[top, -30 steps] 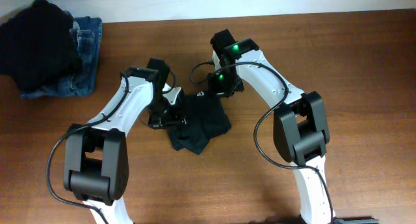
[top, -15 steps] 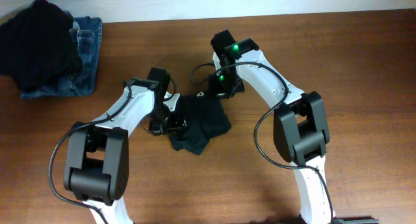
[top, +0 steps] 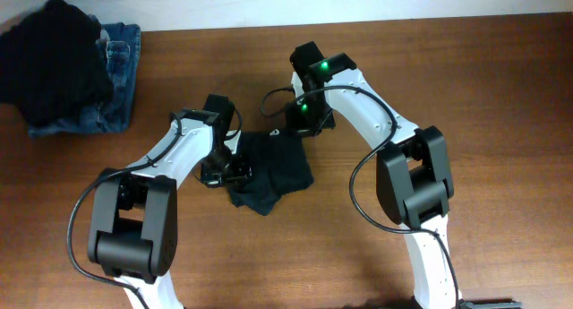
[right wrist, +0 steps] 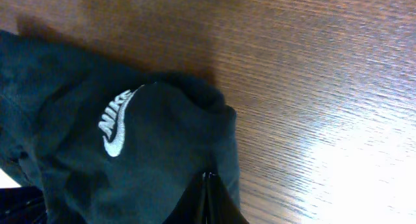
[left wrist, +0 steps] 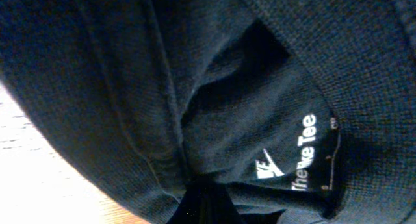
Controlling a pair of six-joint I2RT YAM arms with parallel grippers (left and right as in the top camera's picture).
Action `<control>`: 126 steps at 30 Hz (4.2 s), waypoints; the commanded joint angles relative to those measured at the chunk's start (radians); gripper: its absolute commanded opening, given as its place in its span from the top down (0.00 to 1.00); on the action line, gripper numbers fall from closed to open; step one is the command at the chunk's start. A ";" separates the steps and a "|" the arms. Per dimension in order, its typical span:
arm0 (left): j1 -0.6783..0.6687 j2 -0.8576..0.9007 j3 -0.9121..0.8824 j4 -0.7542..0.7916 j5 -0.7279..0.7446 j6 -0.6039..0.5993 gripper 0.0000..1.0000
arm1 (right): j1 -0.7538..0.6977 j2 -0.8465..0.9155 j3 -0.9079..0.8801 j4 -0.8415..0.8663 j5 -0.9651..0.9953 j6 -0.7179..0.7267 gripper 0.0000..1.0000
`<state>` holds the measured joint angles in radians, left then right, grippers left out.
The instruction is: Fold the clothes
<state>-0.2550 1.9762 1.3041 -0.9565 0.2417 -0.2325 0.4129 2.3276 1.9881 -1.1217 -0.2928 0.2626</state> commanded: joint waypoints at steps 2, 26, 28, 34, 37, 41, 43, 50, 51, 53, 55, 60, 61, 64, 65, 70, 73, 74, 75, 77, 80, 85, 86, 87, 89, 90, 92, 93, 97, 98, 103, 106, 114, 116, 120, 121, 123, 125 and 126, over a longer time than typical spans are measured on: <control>0.002 -0.007 -0.011 -0.001 -0.031 -0.014 0.99 | 0.025 0.000 -0.010 -0.003 -0.027 0.004 0.96; 0.003 -0.007 -0.011 0.027 -0.219 -0.013 0.94 | 0.093 -0.013 -0.176 0.063 -0.014 0.154 0.96; 0.003 -0.007 -0.011 0.023 -0.261 -0.013 0.93 | 0.082 -0.014 -0.184 0.063 -0.006 0.171 0.96; 0.060 -0.007 -0.011 -0.007 -0.291 -0.013 0.93 | 0.042 -0.013 -0.212 0.061 -0.006 0.196 0.96; 0.109 -0.007 -0.011 -0.019 -0.291 -0.013 0.93 | 0.031 -0.013 -0.214 0.061 -0.002 0.196 0.96; 0.173 -0.007 -0.011 -0.031 -0.290 -0.014 0.94 | 0.031 -0.013 -0.214 0.061 0.017 0.195 0.96; 0.197 -0.007 -0.011 -0.036 -0.290 -0.014 0.98 | 0.031 -0.013 -0.214 0.061 0.016 0.195 0.96; 0.216 -0.009 -0.006 -0.059 -0.282 -0.014 0.99 | 0.031 -0.013 -0.214 0.076 0.017 0.195 0.96; 0.216 -0.010 -0.001 -0.067 -0.282 -0.014 0.99 | 0.031 -0.013 -0.214 0.079 0.017 0.195 0.96; 0.216 -0.022 0.024 -0.094 -0.266 -0.014 0.99 | 0.031 -0.013 -0.214 0.081 0.017 0.195 0.96; 0.216 -0.052 0.063 -0.120 -0.201 -0.013 0.99 | 0.031 -0.013 -0.214 0.084 0.017 0.195 0.96; 0.210 -0.121 0.085 -0.090 -0.017 0.019 0.99 | 0.031 -0.013 -0.214 0.085 0.017 0.195 0.96; 0.205 -0.129 0.085 -0.076 0.026 0.040 0.99 | 0.031 -0.013 -0.214 0.087 0.017 0.195 0.96; 0.179 -0.130 0.085 -0.023 0.085 0.066 0.99 | 0.031 -0.013 -0.214 0.092 0.017 0.195 0.96; 0.169 -0.127 0.085 -0.004 0.085 0.066 0.99 | 0.031 -0.013 -0.214 0.093 0.017 0.195 0.96; 0.121 -0.103 0.084 0.124 0.094 0.061 0.99 | 0.031 -0.013 -0.214 0.094 0.016 0.195 0.96; 0.098 -0.072 0.084 0.168 0.164 0.061 0.99 | 0.031 -0.013 -0.214 0.093 0.016 0.195 0.96; 0.093 -0.060 0.084 0.177 0.188 0.061 0.99 | 0.031 -0.013 -0.214 0.093 0.016 0.195 0.96; 0.088 -0.051 0.084 0.180 0.205 0.061 0.99 | 0.031 -0.013 -0.214 0.092 0.016 0.195 0.96; 0.080 -0.027 0.084 0.186 0.230 0.061 0.99 | 0.031 -0.013 -0.214 0.091 0.016 0.195 0.96; 0.078 0.013 0.084 0.180 0.267 0.061 0.99 | 0.031 -0.013 -0.214 0.091 0.016 0.195 0.96; 0.081 0.058 0.084 0.164 0.241 0.061 0.99 | 0.031 -0.013 -0.214 0.090 0.016 0.190 0.96; 0.081 0.060 0.084 0.162 0.219 0.058 0.99 | 0.031 -0.013 -0.214 0.090 0.016 0.187 0.96; 0.081 0.060 0.084 0.156 0.185 0.044 0.99 | 0.031 -0.013 -0.214 0.090 0.016 0.188 0.96; 0.081 0.060 0.084 0.142 0.135 0.035 0.99 | 0.031 -0.013 -0.214 0.090 0.016 0.188 0.96; 0.081 0.060 0.084 0.136 0.123 0.035 0.99 | 0.031 -0.013 -0.214 0.090 0.016 0.188 0.96; 0.081 0.061 0.084 0.123 0.108 0.035 0.99 | 0.031 -0.013 -0.214 0.090 0.016 0.188 0.96; 0.081 0.062 0.084 0.116 0.103 0.036 0.99 | 0.031 -0.013 -0.214 0.090 0.016 0.188 0.96; 0.081 0.064 0.084 0.106 0.073 0.036 0.99 | 0.031 -0.013 -0.214 0.090 0.016 0.188 0.96; 0.081 0.065 0.084 0.107 0.065 0.036 0.99 | 0.031 -0.013 -0.214 0.090 0.016 0.188 0.96; 0.081 0.077 0.084 0.110 0.030 0.036 0.98 | 0.031 -0.013 -0.214 0.090 0.016 0.188 0.96; 0.081 0.093 0.084 0.113 0.029 0.037 0.99 | 0.031 -0.013 -0.214 0.091 0.016 0.188 0.96; 0.082 0.177 0.084 0.103 -0.060 0.040 0.98 | 0.031 -0.013 -0.214 0.085 0.016 0.187 0.96; 0.084 0.177 0.084 0.089 -0.106 0.040 0.98 | 0.031 -0.013 -0.214 0.085 0.016 0.187 0.96; 0.109 0.177 0.084 0.046 -0.184 0.040 0.98 | 0.031 -0.013 -0.214 0.085 0.016 0.187 0.96; 0.119 0.177 0.084 0.033 -0.201 0.040 0.98 | 0.031 -0.013 -0.214 0.085 0.016 0.187 0.96; 0.142 0.177 0.084 0.011 -0.225 0.040 0.98 | 0.031 -0.013 -0.214 0.084 0.016 0.187 0.96; 0.167 0.177 0.084 -0.007 -0.239 0.039 0.98 | 0.031 -0.013 -0.214 0.083 0.017 0.187 0.96; 0.186 0.177 0.084 -0.016 -0.243 0.039 0.99 | 0.031 -0.013 -0.214 0.083 0.017 0.187 0.96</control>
<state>-0.1429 2.0796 1.4265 -0.9405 0.2150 -0.1883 0.4580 2.3135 1.7988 -1.0355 -0.3538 0.4492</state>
